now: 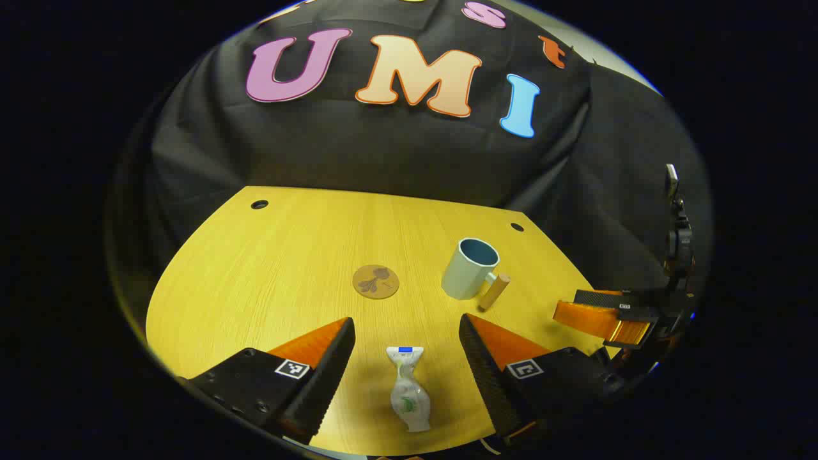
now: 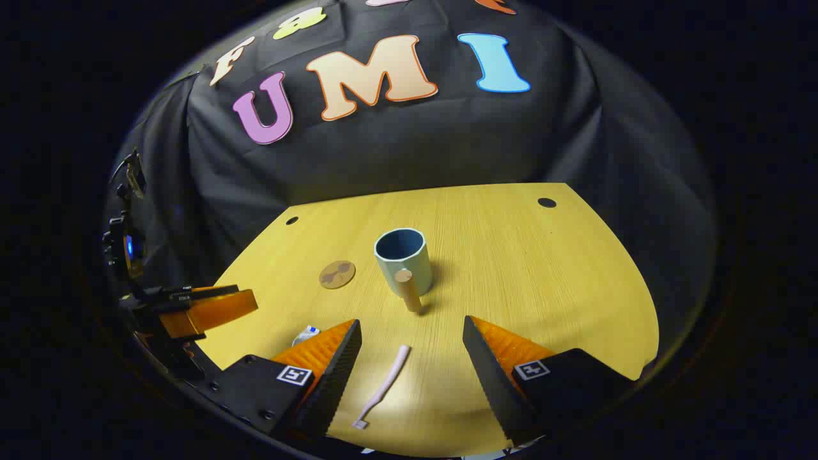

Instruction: Put the toothbrush and toothpaste on the desktop into the cup, then pick up the cup and place it on the coaster on the desktop.

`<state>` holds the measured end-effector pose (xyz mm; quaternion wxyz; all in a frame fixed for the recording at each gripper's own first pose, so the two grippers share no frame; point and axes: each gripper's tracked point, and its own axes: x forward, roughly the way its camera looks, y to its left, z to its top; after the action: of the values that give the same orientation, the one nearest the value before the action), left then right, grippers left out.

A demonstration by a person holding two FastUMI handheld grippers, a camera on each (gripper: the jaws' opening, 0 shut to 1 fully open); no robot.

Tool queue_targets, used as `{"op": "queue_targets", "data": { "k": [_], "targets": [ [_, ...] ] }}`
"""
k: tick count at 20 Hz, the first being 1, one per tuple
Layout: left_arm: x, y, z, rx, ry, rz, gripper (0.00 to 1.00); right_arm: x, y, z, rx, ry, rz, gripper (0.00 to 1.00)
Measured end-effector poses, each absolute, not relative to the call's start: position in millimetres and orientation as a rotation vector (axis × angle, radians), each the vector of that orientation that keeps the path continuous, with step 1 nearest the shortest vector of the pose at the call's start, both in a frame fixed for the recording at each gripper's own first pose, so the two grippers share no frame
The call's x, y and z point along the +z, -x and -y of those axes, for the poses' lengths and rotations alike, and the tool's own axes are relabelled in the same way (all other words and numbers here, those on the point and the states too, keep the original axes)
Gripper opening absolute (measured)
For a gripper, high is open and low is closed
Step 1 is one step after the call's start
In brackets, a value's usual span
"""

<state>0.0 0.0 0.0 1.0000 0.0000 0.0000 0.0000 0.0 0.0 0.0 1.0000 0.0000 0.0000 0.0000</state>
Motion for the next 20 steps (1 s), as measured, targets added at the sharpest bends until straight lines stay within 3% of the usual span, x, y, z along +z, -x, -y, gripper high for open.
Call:
{"op": "queue_targets", "data": {
  "k": [5,7,9,10,12,13,15,16,17,19,20],
  "targets": [
    [-49,-15,3,-0.032,0.011,-0.209,0.95,-23,-3,-16,-0.006,-0.033,-0.054,0.99],
    [-67,-14,9,-0.050,0.044,-0.296,0.96,-42,0,-20,-0.008,-0.042,-0.115,0.94],
    [-83,-9,15,-0.055,0.094,-0.370,0.95,-59,5,-25,0.006,-0.052,-0.171,0.98],
    [-91,-6,14,-0.052,0.105,-0.408,0.95,-66,9,-24,0.001,-0.048,-0.197,0.94],
    [-104,-2,2,-0.009,0.119,-0.471,0.95,-75,18,-20,-0.013,-0.048,-0.231,0.99],
    [-111,1,-1,0.009,0.152,-0.505,0.95,-79,22,-20,-0.012,-0.054,-0.242,0.94],
    [-126,10,-15,0.066,0.210,-0.566,0.95,-85,27,-14,-0.035,-0.057,-0.255,0.94],
    [-128,12,-20,0.086,0.243,-0.574,0.96,-87,28,-11,-0.046,-0.069,-0.257,0.99],
    [-132,14,-23,0.102,0.267,-0.584,0.96,-90,29,-8,-0.054,-0.081,-0.263,0.94],
    [-140,18,-27,0.131,0.291,-0.605,0.96,-95,31,-3,-0.068,-0.111,-0.276,0.98],
    [-141,18,-28,0.132,0.299,-0.611,0.95,-95,31,-1,-0.072,-0.130,-0.272,0.94]
  ]
}}
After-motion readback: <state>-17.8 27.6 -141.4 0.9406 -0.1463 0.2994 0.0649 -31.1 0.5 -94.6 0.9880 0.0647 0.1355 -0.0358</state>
